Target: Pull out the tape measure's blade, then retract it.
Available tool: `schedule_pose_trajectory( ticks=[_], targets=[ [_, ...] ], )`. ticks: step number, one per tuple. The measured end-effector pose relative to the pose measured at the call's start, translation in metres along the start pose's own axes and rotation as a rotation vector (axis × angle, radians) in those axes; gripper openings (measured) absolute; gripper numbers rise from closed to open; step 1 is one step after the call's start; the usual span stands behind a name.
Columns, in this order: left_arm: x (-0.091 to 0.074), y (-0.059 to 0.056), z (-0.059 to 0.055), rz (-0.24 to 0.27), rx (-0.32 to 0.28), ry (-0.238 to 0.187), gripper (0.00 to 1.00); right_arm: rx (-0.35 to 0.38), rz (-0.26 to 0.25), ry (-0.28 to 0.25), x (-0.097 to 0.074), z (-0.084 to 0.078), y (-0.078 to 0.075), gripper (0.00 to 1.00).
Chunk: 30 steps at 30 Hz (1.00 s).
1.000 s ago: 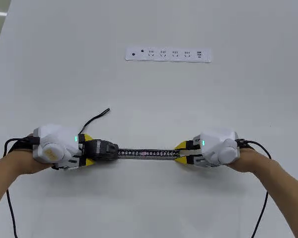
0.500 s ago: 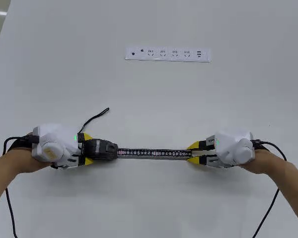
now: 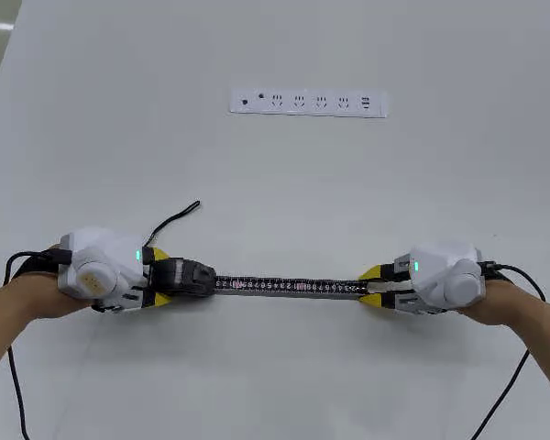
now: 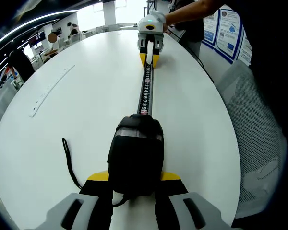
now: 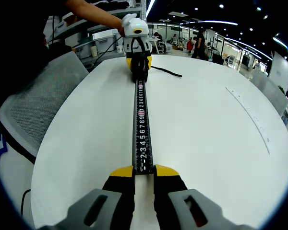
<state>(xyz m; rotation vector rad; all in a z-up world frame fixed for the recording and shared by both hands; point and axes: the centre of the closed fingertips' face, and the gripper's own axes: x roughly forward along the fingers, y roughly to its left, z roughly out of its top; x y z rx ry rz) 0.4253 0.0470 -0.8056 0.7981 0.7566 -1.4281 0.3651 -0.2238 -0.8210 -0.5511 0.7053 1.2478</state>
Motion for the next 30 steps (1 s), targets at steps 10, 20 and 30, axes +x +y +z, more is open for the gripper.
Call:
schedule_pose_trajectory(
  ticks=[10, 20, 30],
  targets=[
    [0.0008, -0.0009, 0.0025, 0.01, 0.002, 0.008, 0.31, -0.01, 0.0, 0.026, 0.0021, -0.001, -0.001, 0.14],
    [0.0045, -0.0007, 0.0038, 0.007, 0.038, 0.013, 0.32, -0.036, -0.009, 0.055, 0.0028, -0.0026, -0.0022, 0.15],
    [0.0042, 0.0011, 0.0056, 0.017, 0.022, 0.007, 0.36, -0.027, -0.034, 0.06, 0.0013, -0.001, -0.0043, 0.24]
  ],
)
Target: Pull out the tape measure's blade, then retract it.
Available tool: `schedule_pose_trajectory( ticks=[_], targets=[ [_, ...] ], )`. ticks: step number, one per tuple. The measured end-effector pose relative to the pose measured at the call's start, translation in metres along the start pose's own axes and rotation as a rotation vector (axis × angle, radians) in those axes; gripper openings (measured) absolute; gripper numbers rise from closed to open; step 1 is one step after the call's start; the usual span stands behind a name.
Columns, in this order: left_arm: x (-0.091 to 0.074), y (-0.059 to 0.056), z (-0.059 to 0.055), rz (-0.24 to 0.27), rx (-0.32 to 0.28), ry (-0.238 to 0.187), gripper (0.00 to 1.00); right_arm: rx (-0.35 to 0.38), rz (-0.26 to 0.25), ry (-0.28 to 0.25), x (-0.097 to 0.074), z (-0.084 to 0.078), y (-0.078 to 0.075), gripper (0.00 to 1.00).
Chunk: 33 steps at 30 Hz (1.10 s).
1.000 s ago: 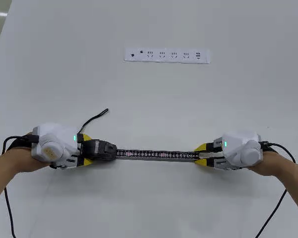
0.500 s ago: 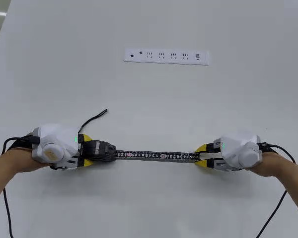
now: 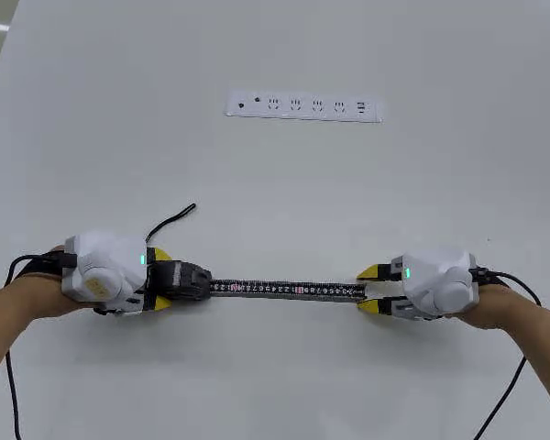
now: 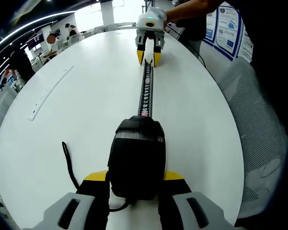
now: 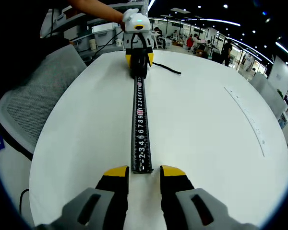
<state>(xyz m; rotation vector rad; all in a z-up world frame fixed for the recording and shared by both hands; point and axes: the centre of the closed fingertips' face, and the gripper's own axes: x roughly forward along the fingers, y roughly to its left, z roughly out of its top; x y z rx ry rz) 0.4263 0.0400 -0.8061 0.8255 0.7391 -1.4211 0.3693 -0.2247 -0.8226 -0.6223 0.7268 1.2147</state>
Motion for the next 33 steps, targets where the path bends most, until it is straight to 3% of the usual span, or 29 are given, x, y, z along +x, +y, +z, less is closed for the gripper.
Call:
schedule_pose_trajectory(
  ticks=[10, 14, 16, 20, 28, 33],
  targets=[
    [-0.011, -0.002, -0.007, 0.022, -0.03, -0.011, 0.51, 0.069, -0.037, -0.016, -0.011, -0.003, 0.0, 0.45],
    [-0.015, -0.003, -0.008, 0.036, -0.06, -0.029, 0.62, 0.097, -0.056, -0.021, -0.014, -0.005, 0.002, 0.61],
    [-0.018, -0.003, -0.007, 0.047, -0.085, -0.052, 0.68, 0.128, -0.07, -0.036, -0.017, -0.005, 0.003, 0.64],
    [-0.023, -0.005, -0.005, 0.067, -0.121, -0.083, 0.79, 0.179, -0.107, -0.074, -0.021, -0.001, 0.005, 0.82],
    [-0.033, -0.014, -0.002, 0.117, -0.176, -0.166, 0.93, 0.252, -0.174, -0.136, -0.03, 0.006, 0.009, 0.99],
    [-0.039, -0.021, -0.005, 0.145, -0.226, -0.181, 0.98, 0.283, -0.205, -0.158, -0.036, 0.006, 0.015, 1.0]
  ],
)
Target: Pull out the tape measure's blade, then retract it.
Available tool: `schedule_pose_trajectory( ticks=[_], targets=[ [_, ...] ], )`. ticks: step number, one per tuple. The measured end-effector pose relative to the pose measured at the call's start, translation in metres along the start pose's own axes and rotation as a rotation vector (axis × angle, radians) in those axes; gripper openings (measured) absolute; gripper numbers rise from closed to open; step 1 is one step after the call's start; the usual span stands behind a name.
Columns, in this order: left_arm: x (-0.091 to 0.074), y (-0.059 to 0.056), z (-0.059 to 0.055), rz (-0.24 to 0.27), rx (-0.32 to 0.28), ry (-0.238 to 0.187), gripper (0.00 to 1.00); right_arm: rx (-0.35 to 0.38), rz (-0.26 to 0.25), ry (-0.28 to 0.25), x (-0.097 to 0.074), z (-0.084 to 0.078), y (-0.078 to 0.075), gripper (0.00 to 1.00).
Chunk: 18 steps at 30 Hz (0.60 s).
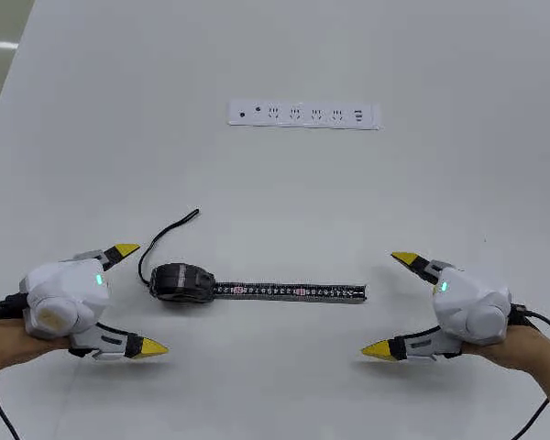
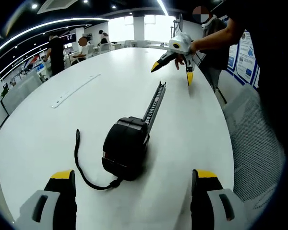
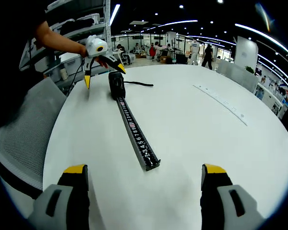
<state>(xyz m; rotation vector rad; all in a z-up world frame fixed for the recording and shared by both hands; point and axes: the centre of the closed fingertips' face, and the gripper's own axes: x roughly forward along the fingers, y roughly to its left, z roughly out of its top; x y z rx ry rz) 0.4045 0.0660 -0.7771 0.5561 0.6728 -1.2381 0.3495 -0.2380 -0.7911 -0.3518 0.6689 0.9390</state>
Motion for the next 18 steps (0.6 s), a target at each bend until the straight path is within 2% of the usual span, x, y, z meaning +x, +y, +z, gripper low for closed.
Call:
schedule_pose_trajectory(
  ticks=[3, 6, 11, 18],
  targets=[
    [-0.005, -0.004, 0.002, 0.022, -0.039, -0.035, 1.0, 0.022, -0.012, -0.011, -0.003, 0.0, 0.005, 1.0],
    [-0.009, -0.008, 0.0, 0.049, -0.043, -0.044, 1.0, 0.032, -0.023, -0.016, -0.006, -0.001, 0.012, 1.0],
    [-0.014, -0.017, -0.003, 0.071, -0.083, -0.073, 1.0, 0.047, -0.042, -0.027, -0.009, -0.002, 0.024, 1.0],
    [-0.017, -0.027, -0.005, 0.133, -0.147, -0.118, 1.0, 0.079, -0.082, -0.049, -0.013, 0.0, 0.037, 1.0]
  ],
)
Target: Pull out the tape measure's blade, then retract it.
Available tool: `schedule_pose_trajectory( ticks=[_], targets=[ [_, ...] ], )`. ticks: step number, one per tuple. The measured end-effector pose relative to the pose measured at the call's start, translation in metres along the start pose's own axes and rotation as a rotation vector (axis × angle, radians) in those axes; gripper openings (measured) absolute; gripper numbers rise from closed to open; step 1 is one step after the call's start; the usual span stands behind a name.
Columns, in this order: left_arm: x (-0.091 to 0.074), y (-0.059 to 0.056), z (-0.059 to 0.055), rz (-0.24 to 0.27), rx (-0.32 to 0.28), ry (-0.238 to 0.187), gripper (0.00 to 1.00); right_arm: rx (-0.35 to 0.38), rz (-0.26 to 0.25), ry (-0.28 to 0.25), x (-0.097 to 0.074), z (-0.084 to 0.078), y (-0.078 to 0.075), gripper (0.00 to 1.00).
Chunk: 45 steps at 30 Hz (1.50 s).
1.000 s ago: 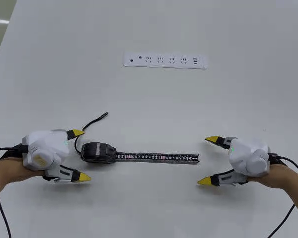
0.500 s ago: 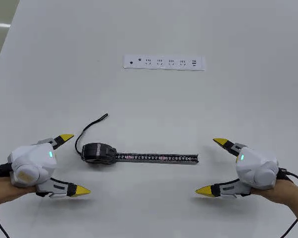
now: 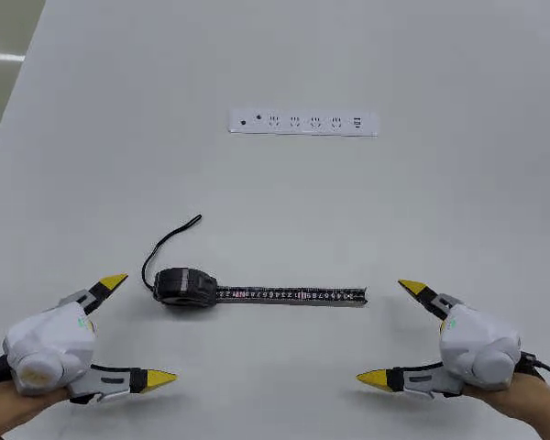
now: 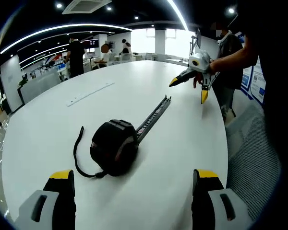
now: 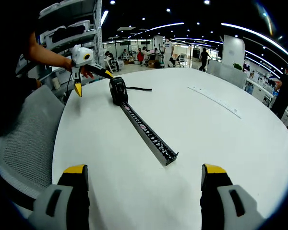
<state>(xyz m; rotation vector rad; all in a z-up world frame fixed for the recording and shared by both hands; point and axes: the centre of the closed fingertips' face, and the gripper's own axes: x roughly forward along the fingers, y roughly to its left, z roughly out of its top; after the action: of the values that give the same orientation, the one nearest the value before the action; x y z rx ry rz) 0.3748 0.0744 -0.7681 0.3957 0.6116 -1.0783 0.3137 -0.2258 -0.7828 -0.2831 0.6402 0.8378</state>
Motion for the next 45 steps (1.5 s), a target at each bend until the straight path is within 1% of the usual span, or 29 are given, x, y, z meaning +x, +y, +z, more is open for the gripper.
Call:
schedule_pose_trajectory(
  ticks=[2, 3, 5, 7, 9, 10, 17, 18, 21, 24, 25, 26, 27, 29, 31, 32, 33, 34, 35, 37, 39, 41, 42, 43, 45],
  targets=[
    [-0.001, -0.005, 0.001, 0.029, -0.032, -0.021, 1.0, 0.013, -0.026, -0.016, -0.002, 0.001, 0.004, 1.0],
    [-0.002, -0.006, 0.002, 0.042, -0.041, -0.03, 1.0, 0.018, -0.029, -0.021, -0.002, 0.001, 0.006, 1.0],
    [-0.004, -0.01, 0.006, 0.074, -0.063, -0.061, 1.0, 0.029, -0.045, -0.027, -0.004, 0.0, 0.01, 1.0],
    [-0.005, -0.012, 0.006, 0.094, -0.074, -0.069, 1.0, 0.042, -0.058, -0.036, -0.005, 0.001, 0.013, 1.0],
    [-0.006, -0.015, 0.006, 0.127, -0.106, -0.081, 1.0, 0.057, -0.097, -0.047, -0.007, 0.002, 0.014, 1.0],
    [-0.006, -0.017, 0.006, 0.131, -0.116, -0.088, 1.0, 0.06, -0.109, -0.051, -0.008, 0.003, 0.014, 1.0],
    [-0.006, -0.021, 0.007, 0.138, -0.127, -0.094, 1.0, 0.063, -0.126, -0.06, -0.009, 0.004, 0.015, 1.0],
    [-0.007, -0.024, 0.006, 0.147, -0.129, -0.095, 1.0, 0.073, -0.139, -0.064, -0.01, 0.006, 0.017, 1.0],
    [-0.006, -0.025, 0.006, 0.149, -0.131, -0.097, 1.0, 0.074, -0.142, -0.067, -0.011, 0.006, 0.017, 1.0],
    [-0.007, -0.028, 0.007, 0.175, -0.143, -0.11, 1.0, 0.086, -0.162, -0.079, -0.012, 0.008, 0.02, 1.0],
    [-0.01, -0.033, 0.013, 0.25, -0.202, -0.148, 1.0, 0.112, -0.226, -0.105, -0.017, 0.014, 0.029, 1.0],
    [-0.009, -0.04, 0.013, 0.267, -0.214, -0.147, 1.0, 0.13, -0.248, -0.114, -0.017, 0.018, 0.037, 1.0],
    [-0.01, -0.041, 0.013, 0.271, -0.219, -0.151, 1.0, 0.134, -0.25, -0.117, -0.017, 0.019, 0.038, 1.0],
    [-0.013, -0.041, 0.014, 0.293, -0.242, -0.157, 1.0, 0.144, -0.257, -0.118, -0.017, 0.022, 0.043, 1.0],
    [-0.014, -0.042, 0.015, 0.308, -0.247, -0.163, 1.0, 0.151, -0.265, -0.122, -0.016, 0.023, 0.044, 1.0],
    [-0.016, -0.042, 0.015, 0.324, -0.247, -0.166, 1.0, 0.159, -0.273, -0.127, -0.016, 0.025, 0.046, 1.0],
    [-0.016, -0.042, 0.014, 0.329, -0.254, -0.163, 1.0, 0.162, -0.277, -0.13, -0.016, 0.025, 0.047, 1.0],
    [-0.017, -0.041, 0.014, 0.346, -0.276, -0.168, 1.0, 0.169, -0.283, -0.132, -0.016, 0.026, 0.048, 1.0],
    [-0.017, -0.041, 0.014, 0.353, -0.283, -0.168, 1.0, 0.175, -0.29, -0.132, -0.016, 0.026, 0.048, 1.0],
    [-0.018, -0.044, 0.015, 0.367, -0.279, -0.168, 1.0, 0.187, -0.298, -0.133, -0.015, 0.027, 0.051, 0.99],
    [-0.019, -0.045, 0.015, 0.385, -0.291, -0.167, 1.0, 0.199, -0.307, -0.128, -0.013, 0.026, 0.053, 0.99],
    [-0.017, -0.048, 0.015, 0.382, -0.308, -0.161, 0.99, 0.214, -0.309, -0.128, -0.011, 0.027, 0.055, 0.99],
    [-0.016, -0.051, 0.015, 0.381, -0.312, -0.16, 0.97, 0.221, -0.313, -0.124, -0.01, 0.027, 0.056, 0.99],
    [-0.015, -0.052, 0.015, 0.386, -0.308, -0.152, 0.96, 0.225, -0.317, -0.122, -0.009, 0.027, 0.057, 0.98],
    [-0.014, -0.055, 0.017, 0.397, -0.305, -0.154, 0.96, 0.237, -0.32, -0.124, -0.008, 0.028, 0.058, 0.98]
  ],
)
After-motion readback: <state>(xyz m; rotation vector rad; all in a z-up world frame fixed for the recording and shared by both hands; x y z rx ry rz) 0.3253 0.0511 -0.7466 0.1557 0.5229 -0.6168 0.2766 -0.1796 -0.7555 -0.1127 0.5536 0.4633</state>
